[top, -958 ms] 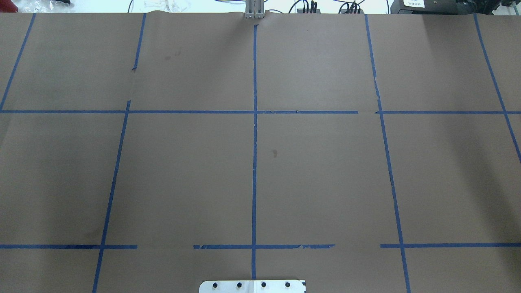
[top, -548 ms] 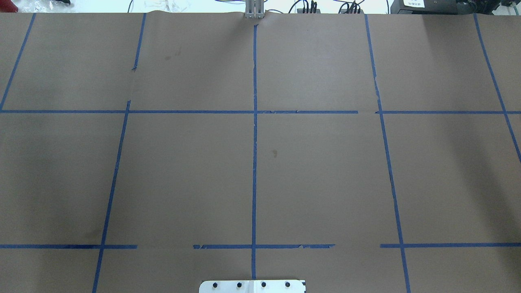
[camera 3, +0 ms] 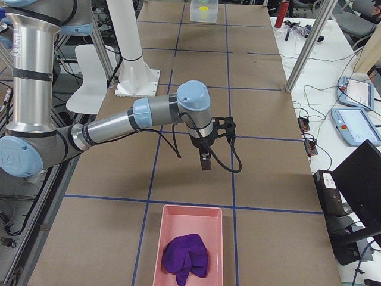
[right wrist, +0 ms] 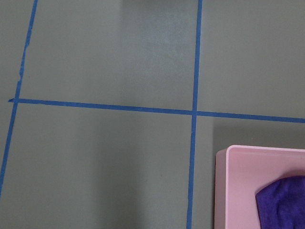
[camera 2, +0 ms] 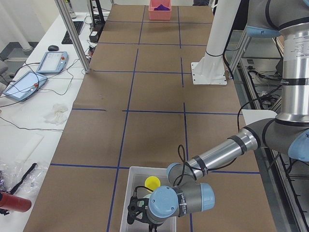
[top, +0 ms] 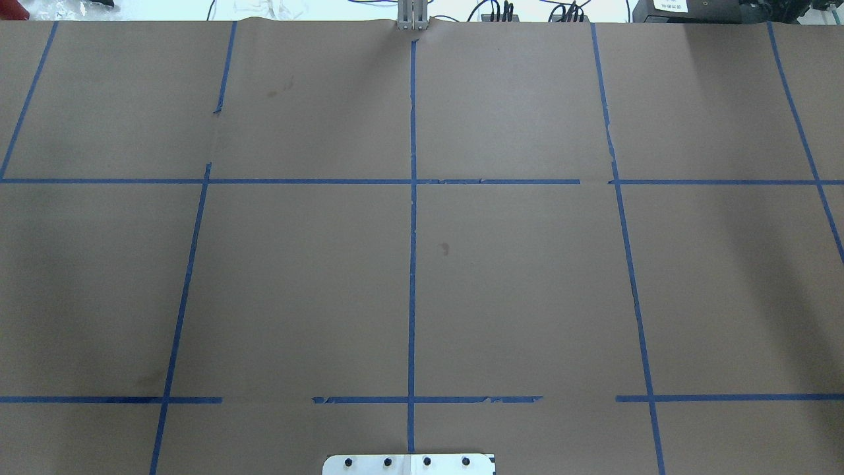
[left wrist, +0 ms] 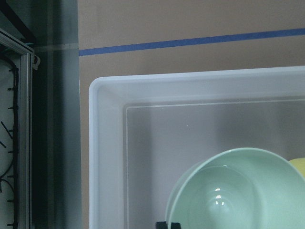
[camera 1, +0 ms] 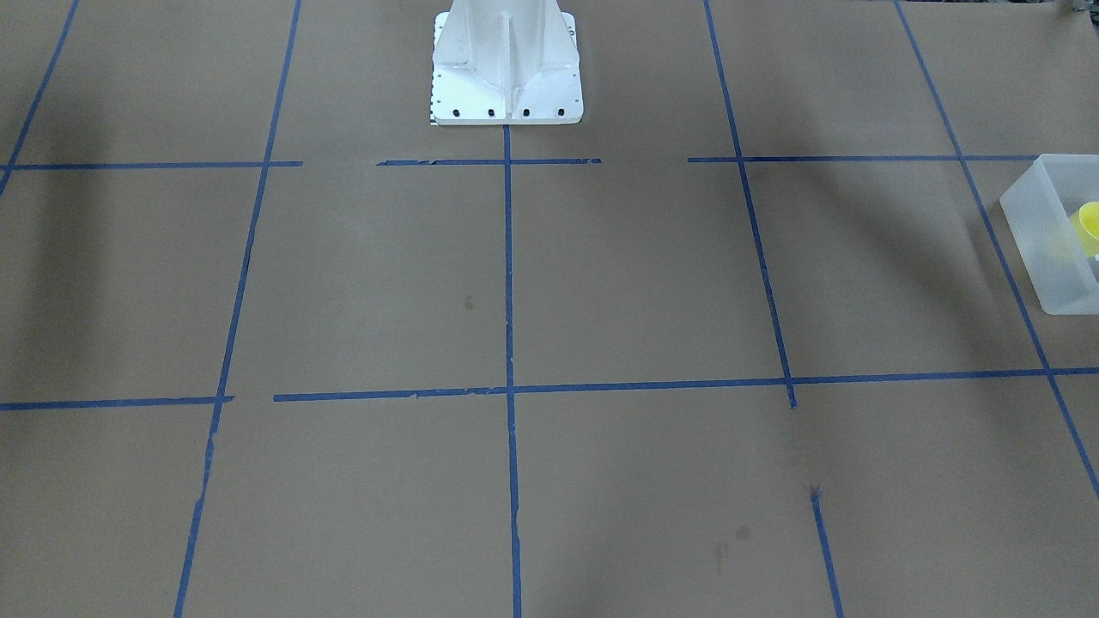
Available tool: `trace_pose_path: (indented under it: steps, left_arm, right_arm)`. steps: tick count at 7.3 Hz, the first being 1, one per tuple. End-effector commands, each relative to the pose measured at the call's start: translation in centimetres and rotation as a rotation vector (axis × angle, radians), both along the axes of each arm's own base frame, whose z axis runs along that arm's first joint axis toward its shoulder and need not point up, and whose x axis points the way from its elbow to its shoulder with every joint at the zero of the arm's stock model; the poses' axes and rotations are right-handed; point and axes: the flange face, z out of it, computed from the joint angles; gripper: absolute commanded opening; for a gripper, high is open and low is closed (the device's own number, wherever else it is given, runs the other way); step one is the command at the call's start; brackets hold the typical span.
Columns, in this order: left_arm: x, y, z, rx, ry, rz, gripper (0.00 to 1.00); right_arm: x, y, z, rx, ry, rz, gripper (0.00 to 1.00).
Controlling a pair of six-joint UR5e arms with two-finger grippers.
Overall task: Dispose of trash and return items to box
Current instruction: 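Lower the green bowl into the clear bin and open the left gripper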
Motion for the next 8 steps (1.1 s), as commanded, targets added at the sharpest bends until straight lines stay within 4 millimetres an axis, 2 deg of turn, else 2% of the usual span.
trace_pose_path:
  steps: [1,2,5,6,7,8]
  left_arm:
    - [-0.2,-0.6,-0.5,0.009,-0.003,-0.003,1.00]
    - [-0.5,-1.8,-1.8,0.017,-0.006,-0.026,1.00]
    - [-1.9,-6.8,-13.4,0.173,-0.040,-0.119,1.00]
    - [-1.7,-7.5,-16.3,0.196,-0.035,-0.153,1.00]
    - [1.1,-9.0,-18.9,0.241,-0.034,-0.097,1.00]
    - [3.2,-9.7,-20.6,0.253,-0.026,-0.070,1.00]
  right_arm:
    - [0.0,0.0,0.0,-0.005,-0.001,0.005,1.00]
    - [0.0,0.0,-0.1,-0.005,-0.002,0.005,1.00]
    - [0.0,0.7,1.3,-0.026,0.008,-0.002,1.00]
    - [0.0,1.1,1.8,-0.035,0.006,-0.005,1.00]
    - [-0.1,1.4,2.1,-0.041,0.003,-0.006,1.00]
    - [-0.1,1.6,2.4,-0.048,-0.001,-0.007,1.00]
